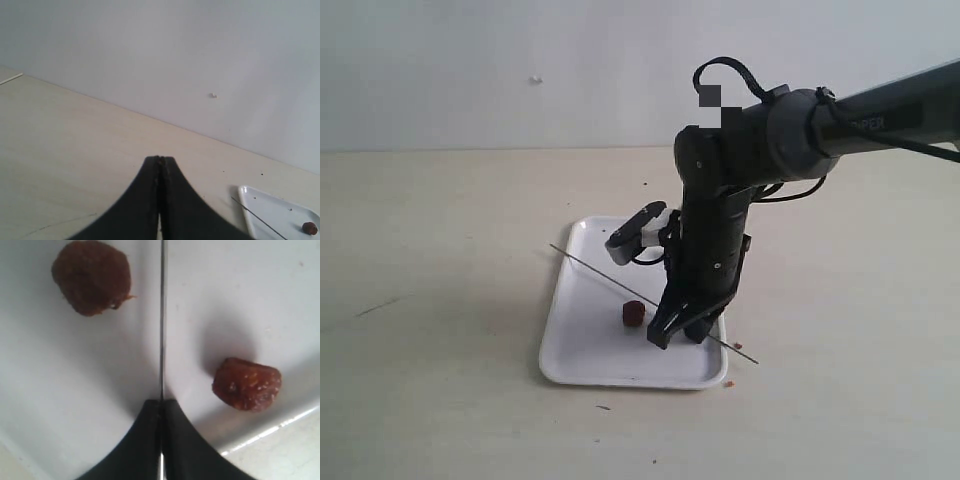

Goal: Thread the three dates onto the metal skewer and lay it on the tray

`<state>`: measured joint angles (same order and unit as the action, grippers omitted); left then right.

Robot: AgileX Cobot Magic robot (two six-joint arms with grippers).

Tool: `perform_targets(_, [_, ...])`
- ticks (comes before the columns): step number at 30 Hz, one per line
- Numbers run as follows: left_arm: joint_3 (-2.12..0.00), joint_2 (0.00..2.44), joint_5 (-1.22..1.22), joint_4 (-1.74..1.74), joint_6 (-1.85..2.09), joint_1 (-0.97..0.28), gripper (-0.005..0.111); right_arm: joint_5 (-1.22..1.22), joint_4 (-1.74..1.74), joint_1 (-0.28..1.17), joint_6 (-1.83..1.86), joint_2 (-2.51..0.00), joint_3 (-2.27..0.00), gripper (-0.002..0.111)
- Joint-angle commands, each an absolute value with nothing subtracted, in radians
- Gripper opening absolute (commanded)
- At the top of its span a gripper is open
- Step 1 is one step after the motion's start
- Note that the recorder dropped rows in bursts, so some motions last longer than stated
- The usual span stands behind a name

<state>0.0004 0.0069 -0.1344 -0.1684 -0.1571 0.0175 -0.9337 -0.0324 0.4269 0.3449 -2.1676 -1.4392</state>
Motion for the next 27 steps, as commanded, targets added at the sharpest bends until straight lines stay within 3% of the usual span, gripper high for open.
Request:
perform_targets(1, [0.0, 0.0, -0.134, -0.167, -0.157, 0.009, 0.0, -0.953, 0.0, 0.423, 0.339, -2.173, -1.433, 0.0])
perform_targets(27, [0.0, 0.0, -0.134, -0.167, -0.157, 0.009, 0.0, -1.221, 0.091, 0.423, 0.215, -1.647, -1.433, 0.0])
